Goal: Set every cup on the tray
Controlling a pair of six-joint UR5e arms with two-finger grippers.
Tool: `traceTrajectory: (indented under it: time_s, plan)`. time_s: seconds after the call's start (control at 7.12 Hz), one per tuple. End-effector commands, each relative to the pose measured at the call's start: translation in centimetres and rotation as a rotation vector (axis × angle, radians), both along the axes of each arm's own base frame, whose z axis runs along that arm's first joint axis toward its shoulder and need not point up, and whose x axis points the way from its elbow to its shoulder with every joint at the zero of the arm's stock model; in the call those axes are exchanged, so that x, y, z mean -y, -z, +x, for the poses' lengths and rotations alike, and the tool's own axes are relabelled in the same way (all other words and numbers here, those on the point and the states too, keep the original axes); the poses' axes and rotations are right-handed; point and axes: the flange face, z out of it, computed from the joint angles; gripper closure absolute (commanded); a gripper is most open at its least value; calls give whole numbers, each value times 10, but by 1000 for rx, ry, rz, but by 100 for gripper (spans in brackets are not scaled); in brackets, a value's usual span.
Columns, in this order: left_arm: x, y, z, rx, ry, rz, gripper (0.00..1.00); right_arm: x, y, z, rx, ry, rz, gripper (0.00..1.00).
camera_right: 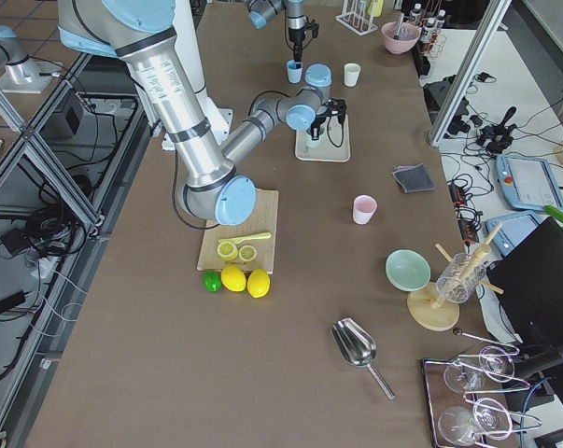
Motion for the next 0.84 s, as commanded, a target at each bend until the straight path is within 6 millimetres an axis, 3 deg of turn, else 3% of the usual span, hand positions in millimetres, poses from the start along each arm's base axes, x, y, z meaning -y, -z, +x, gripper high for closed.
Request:
traceTrajectory:
  time_s: [0.0,0.14,0.42,0.56,0.7]
  plan:
    - [5,24,5,-36,7,13,100,-17,19,-26,-8,-4,-47,100]
    - [17,66,20,-77,3,40,100,-17,21,-24,-23,-10,-54,100]
    - [58,173,70,-96,49,-8,100,-5,16,-14,-42,-49,-44,100]
    - [65,204,104,-97,52,-44,100,-1,11,-14,-54,-57,-35,100]
    - [74,223,133,-88,77,-21,100,0,7,-14,-64,-64,-33,100]
